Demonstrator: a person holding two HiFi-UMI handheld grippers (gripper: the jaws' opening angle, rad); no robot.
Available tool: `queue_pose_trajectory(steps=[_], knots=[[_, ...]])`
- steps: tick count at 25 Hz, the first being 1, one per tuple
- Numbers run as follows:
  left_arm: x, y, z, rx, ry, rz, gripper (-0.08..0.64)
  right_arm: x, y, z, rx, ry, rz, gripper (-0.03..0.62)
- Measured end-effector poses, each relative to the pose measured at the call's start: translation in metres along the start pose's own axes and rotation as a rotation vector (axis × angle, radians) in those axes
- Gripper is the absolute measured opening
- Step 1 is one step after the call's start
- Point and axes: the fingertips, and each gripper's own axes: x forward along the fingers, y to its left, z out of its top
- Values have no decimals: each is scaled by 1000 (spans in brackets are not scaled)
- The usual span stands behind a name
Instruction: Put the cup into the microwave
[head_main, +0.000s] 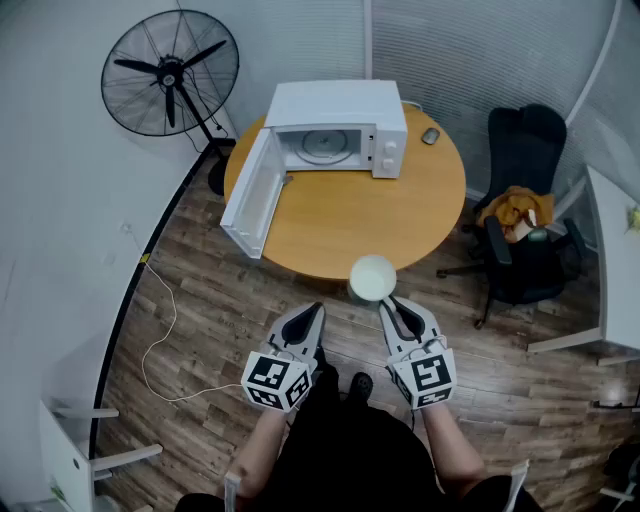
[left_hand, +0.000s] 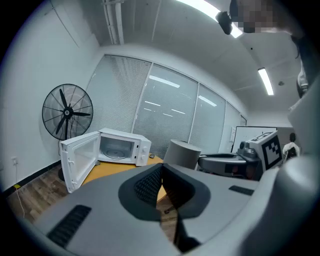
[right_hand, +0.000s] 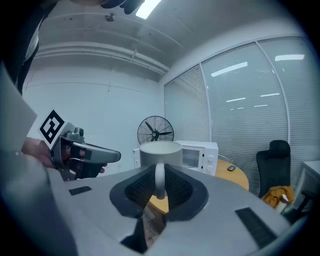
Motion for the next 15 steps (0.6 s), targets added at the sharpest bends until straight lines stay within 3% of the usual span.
queue_pose_trajectory(steps=[15], knots=[[-5,-4,-7,-2,13,25,-5,-2,-5,-2,36,-9,21,57]])
